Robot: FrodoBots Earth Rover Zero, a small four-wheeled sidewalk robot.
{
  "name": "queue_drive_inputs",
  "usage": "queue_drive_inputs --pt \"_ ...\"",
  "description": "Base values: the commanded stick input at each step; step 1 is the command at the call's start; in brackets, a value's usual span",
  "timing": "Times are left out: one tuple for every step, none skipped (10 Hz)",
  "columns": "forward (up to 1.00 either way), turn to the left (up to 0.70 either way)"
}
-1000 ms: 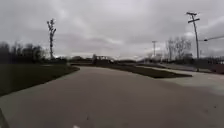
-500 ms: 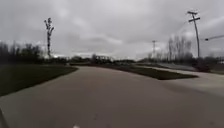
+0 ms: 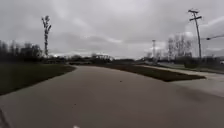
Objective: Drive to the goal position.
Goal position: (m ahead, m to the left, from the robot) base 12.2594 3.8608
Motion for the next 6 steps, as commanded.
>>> queue_drive_inputs --pt "1.0 0.0" --pt "1.0 0.29" --pt "1.0 0.4" --pt "1.0 0.4" --pt "1.0 0.4" --pt "1.0 0.36"
